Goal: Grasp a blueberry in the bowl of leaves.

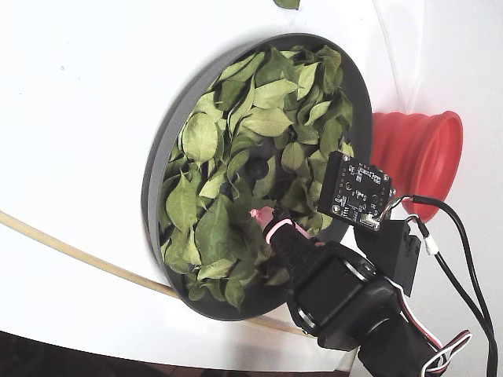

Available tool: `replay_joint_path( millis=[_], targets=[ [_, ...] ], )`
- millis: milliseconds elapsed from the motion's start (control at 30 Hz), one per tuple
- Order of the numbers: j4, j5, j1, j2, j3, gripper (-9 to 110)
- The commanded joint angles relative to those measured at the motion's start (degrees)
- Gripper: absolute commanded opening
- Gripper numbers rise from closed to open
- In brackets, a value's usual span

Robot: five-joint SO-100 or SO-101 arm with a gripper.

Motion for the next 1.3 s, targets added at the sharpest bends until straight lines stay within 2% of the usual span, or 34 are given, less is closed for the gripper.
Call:
replay_joint_path(
  millis=[0,1267],
  targets=[
    [-1.1,-0.6,0.5,1.1,-0.2,11],
    [-4.2,-0.2,-0.4,-4.6,-4.9,13]
  ],
)
